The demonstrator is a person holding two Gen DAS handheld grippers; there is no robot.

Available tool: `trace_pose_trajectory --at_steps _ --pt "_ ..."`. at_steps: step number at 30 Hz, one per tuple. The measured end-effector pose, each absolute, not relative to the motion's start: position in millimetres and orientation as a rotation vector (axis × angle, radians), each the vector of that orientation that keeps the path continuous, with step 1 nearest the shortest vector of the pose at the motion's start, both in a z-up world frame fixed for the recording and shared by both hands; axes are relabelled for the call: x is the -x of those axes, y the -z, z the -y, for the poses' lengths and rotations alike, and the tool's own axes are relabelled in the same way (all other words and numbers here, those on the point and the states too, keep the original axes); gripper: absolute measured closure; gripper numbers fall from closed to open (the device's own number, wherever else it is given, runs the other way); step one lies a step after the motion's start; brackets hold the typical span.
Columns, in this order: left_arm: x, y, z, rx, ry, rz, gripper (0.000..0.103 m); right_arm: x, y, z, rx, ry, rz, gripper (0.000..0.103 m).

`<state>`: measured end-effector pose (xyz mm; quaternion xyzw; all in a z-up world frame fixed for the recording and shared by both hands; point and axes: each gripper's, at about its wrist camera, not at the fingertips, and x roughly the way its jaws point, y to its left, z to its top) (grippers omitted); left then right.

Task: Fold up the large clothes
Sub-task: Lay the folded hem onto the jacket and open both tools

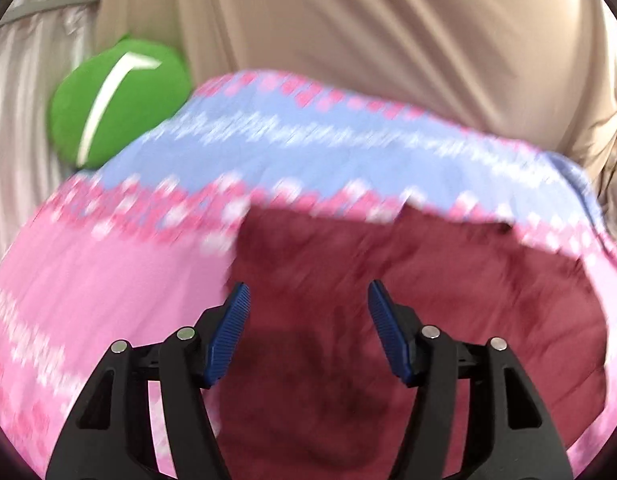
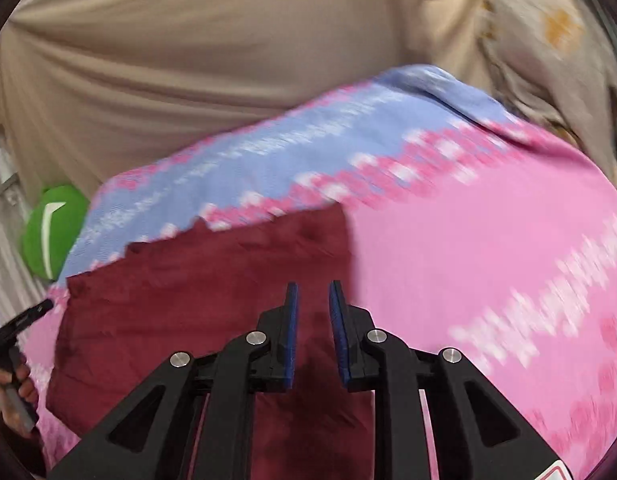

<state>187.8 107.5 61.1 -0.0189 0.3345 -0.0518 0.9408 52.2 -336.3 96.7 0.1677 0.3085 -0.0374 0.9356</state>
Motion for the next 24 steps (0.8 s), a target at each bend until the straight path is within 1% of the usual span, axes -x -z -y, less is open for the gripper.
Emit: trace_pose_trajectory --at_steps 2,4,7,9,11,13,15,16,18,20,22,24 --pt "-210 -63 -92 0.018 0.131 -0.691 0.043 -92 -105 308 -0.291 0.003 -0.646 0.084" --pt "-229 -56 -68 -0.008 0.174 -0.722 0.042 -134 -100 269 -0.266 -0.099 -0.705 0.084" --pt "-258 -28 -42 -0.074 0.164 -0.79 0.042 -175 -82 222 -0.171 -0.155 -0.779 0.084" --pt "-275 -6 -40 -0.109 0.117 -0.815 0.041 -197 -67 211 -0.1 -0.128 -0.798 0.085" --pt "-287 7 -55 -0.072 0.097 -0.843 0.04 -213 -54 226 -0.116 -0.102 -0.814 0.089" --pt "-294 12 -73 -0.024 0.088 -0.85 0.039 -218 -48 255 -0.145 -0.031 -0.818 0.09" --pt "-301 18 -87 -0.034 0.05 -0.842 0.037 -224 -38 291 -0.18 0.059 -0.844 0.097" --pt "-305 21 -92 -0.023 0.049 -0.847 0.035 -225 -33 305 -0.212 0.067 -0.858 0.098" --pt "-310 25 -101 0.024 0.059 -0.868 0.03 -226 -24 330 -0.297 0.081 -0.876 0.098" --pt "-313 26 -103 0.031 0.053 -0.874 0.028 -225 -21 341 -0.329 0.118 -0.884 0.098" --pt "-313 23 -105 0.039 0.046 -0.871 0.029 -220 -25 343 -0.327 0.166 -0.875 0.098" --pt "-304 15 -109 0.044 0.032 -0.858 0.035 -201 -40 341 -0.309 0.2 -0.827 0.092"
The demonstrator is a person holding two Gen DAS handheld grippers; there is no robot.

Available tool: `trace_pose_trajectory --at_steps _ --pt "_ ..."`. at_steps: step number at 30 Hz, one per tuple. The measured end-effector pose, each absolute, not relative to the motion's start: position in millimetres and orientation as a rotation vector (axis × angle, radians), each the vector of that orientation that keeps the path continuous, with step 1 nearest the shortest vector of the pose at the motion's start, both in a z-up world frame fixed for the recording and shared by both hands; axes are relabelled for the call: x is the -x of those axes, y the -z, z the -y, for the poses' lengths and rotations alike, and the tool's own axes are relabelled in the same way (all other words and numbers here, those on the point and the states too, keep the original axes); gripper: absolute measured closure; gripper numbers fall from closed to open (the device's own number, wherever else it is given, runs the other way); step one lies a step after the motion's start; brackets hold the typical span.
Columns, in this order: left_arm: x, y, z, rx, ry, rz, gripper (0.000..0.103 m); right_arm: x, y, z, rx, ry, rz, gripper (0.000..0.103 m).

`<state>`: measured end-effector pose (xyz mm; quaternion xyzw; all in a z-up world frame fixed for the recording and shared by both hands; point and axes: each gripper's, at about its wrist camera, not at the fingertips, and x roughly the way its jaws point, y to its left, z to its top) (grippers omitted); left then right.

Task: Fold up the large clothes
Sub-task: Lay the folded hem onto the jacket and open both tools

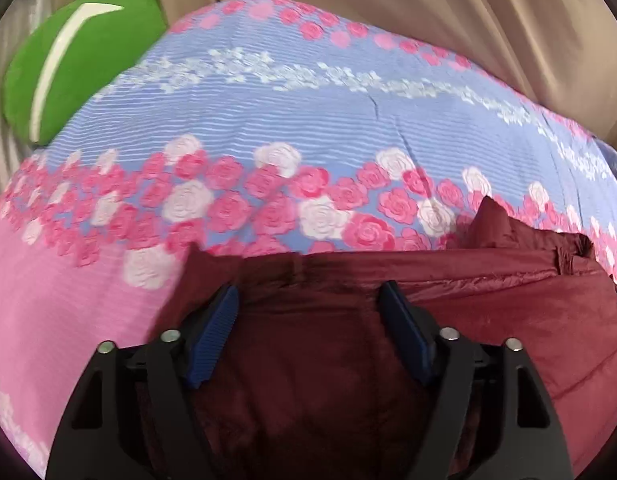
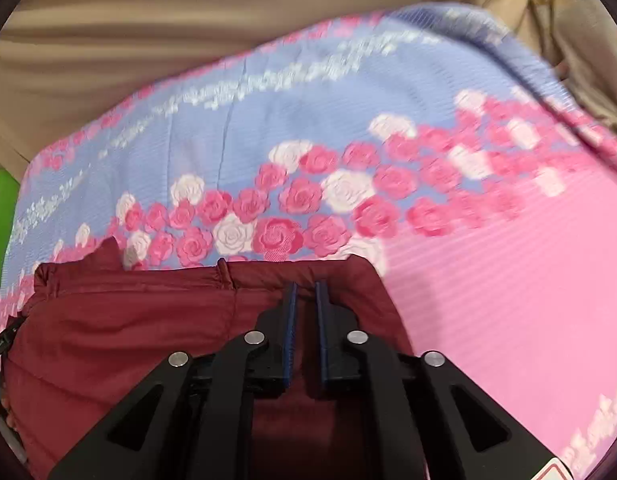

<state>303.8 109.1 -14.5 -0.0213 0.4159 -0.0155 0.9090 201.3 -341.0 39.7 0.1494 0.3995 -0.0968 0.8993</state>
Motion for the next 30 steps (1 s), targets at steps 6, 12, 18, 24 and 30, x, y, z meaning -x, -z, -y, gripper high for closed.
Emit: trace_pose_trajectory --at_steps 6,12,18,24,30 --pt "-216 -19 -113 0.035 0.148 -0.821 0.034 -98 -78 299 -0.228 0.06 -0.751 0.088" --pt "-146 4 -98 -0.065 0.161 -0.853 0.033 -36 -50 265 -0.14 0.061 -0.802 0.087" --pt "-128 16 -143 0.016 0.048 -0.893 0.032 0 -36 314 -0.286 0.191 -0.817 0.088" --pt "-116 28 -161 0.099 0.037 -0.921 0.029 19 -31 284 -0.229 0.146 -0.831 0.083" --pt "-97 22 -170 0.13 0.024 -0.918 0.031 37 -38 287 -0.288 0.141 -0.815 0.079"
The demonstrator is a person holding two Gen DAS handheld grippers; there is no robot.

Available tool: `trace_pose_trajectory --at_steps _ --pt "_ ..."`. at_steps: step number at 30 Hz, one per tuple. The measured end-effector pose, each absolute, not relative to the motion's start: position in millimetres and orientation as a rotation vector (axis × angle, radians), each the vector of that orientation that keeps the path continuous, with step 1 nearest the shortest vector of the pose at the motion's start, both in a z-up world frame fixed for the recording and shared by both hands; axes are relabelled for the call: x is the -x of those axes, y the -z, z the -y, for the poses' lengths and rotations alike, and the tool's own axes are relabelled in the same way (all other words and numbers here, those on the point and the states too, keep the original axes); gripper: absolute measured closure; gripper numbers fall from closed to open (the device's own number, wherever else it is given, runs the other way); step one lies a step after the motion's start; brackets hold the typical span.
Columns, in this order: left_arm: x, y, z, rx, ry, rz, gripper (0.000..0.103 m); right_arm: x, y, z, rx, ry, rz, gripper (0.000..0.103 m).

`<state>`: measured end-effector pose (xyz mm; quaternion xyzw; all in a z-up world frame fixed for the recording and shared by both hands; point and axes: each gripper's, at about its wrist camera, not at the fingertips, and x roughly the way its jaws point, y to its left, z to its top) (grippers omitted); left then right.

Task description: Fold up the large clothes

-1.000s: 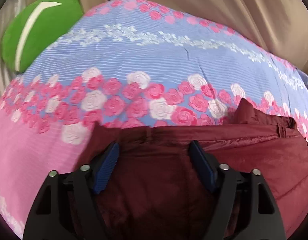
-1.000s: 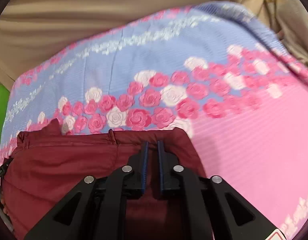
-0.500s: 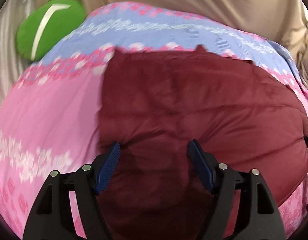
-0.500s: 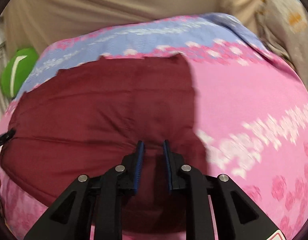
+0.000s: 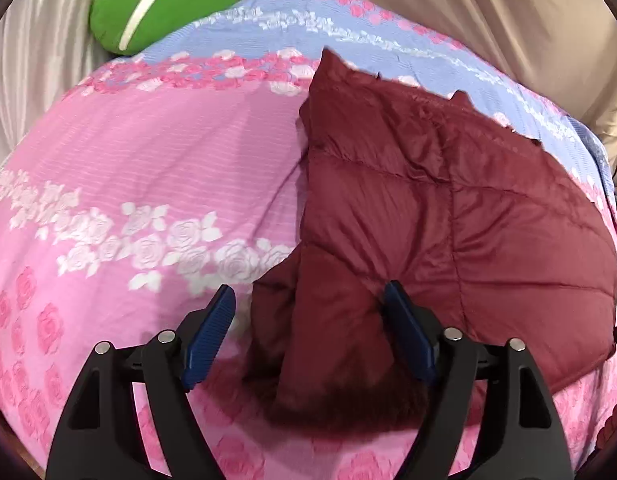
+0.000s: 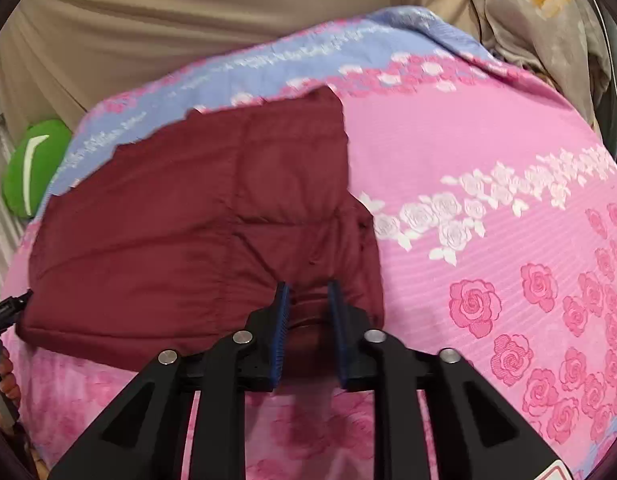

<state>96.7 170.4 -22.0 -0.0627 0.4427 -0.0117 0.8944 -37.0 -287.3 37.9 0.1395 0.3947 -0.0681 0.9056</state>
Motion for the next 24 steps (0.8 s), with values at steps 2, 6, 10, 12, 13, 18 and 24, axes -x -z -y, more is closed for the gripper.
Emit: trace_pose_trajectory --at_steps 2,6,10,12,13,18,24 --pt "-85 10 -165 0.125 0.056 -0.887 0.031 42 -49 272 -0.26 0.099 -0.794 0.078" --pt "-75 12 -149 0.048 0.055 -0.876 0.031 36 -30 242 -0.19 0.058 -0.856 0.078" --pt "-76 29 -157 0.097 0.066 -0.927 0.029 36 -26 233 -0.159 0.078 -0.863 0.078" --pt "-76 27 -160 0.106 0.071 -0.925 0.029 36 -35 232 -0.181 0.069 -0.867 0.076" --pt "-75 26 -160 0.108 0.072 -0.922 0.029 35 -44 230 -0.2 0.037 -0.855 0.076" --pt "-71 8 -163 0.155 0.098 -0.864 0.03 12 -89 196 -0.181 -0.087 -0.751 0.076" --pt "-84 -17 -169 0.204 0.097 -0.781 0.022 -61 -110 138 -0.132 -0.201 -0.708 0.076"
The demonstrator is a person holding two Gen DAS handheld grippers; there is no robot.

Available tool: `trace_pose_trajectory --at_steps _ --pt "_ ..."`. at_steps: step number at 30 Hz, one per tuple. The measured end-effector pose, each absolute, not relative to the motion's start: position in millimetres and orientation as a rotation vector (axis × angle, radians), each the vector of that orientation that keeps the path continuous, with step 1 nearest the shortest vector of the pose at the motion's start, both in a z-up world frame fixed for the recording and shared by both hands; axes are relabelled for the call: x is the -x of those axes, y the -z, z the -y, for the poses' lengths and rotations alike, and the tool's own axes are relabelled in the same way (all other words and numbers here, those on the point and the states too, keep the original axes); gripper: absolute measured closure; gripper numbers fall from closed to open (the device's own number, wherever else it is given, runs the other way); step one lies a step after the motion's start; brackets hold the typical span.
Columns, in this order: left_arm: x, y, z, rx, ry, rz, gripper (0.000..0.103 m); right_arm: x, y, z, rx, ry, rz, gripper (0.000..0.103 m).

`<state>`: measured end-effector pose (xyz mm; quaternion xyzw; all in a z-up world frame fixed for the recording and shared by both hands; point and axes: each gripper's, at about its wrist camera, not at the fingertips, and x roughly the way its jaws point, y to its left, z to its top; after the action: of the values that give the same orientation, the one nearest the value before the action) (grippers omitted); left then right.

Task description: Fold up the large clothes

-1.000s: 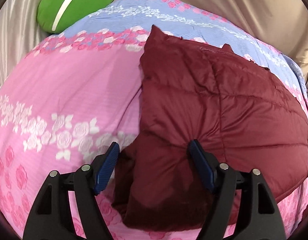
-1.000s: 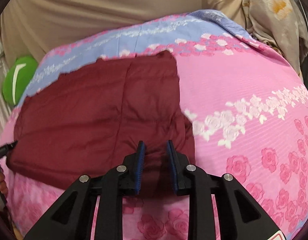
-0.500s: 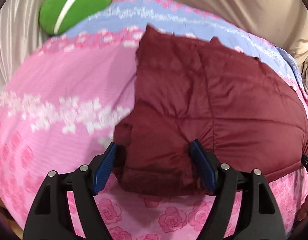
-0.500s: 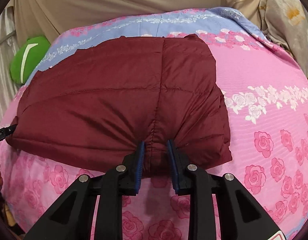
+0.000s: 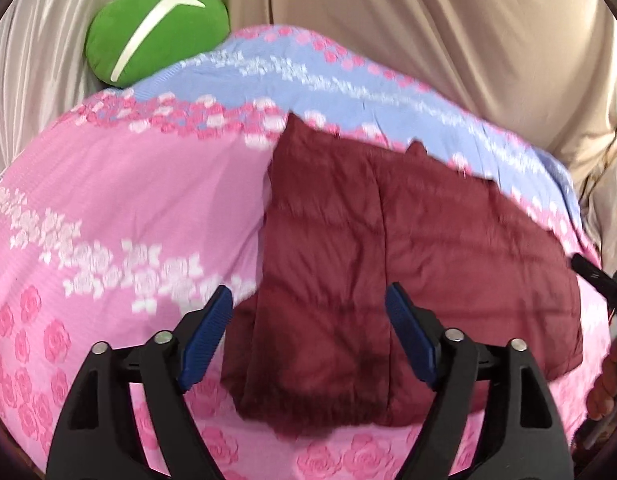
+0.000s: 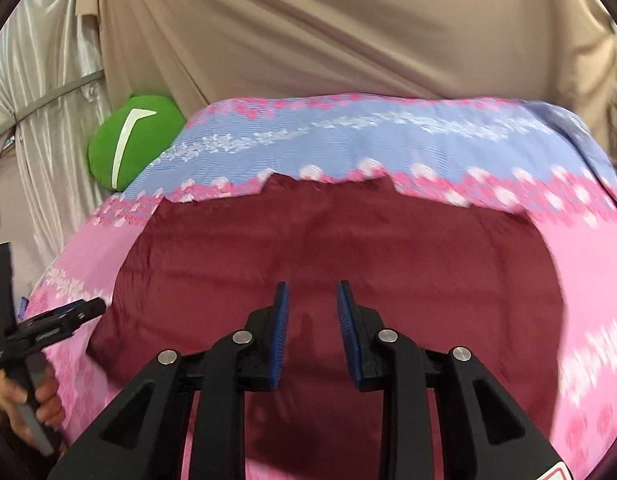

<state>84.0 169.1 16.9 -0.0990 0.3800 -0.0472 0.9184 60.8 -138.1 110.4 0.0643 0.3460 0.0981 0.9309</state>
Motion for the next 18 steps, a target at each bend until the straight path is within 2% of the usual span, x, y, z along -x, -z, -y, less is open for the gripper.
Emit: trace_pose_trajectory --at_steps 3,11,15,18 --pt "-94 -16 -178 0.242 0.063 -0.777 0.016 -98 -99 122 -0.137 -0.217 -0.754 0.076" --pt "-120 17 -211 0.403 0.069 -0.884 0.016 -145 -43 98 -0.134 -0.217 -0.902 0.077" --pt "-129 27 -210 0.45 0.117 -0.918 0.016 -148 -42 96 -0.129 -0.222 -0.93 0.077" --pt "-135 26 -203 0.457 0.152 -0.927 0.016 -153 -62 108 -0.192 -0.257 -0.906 0.077"
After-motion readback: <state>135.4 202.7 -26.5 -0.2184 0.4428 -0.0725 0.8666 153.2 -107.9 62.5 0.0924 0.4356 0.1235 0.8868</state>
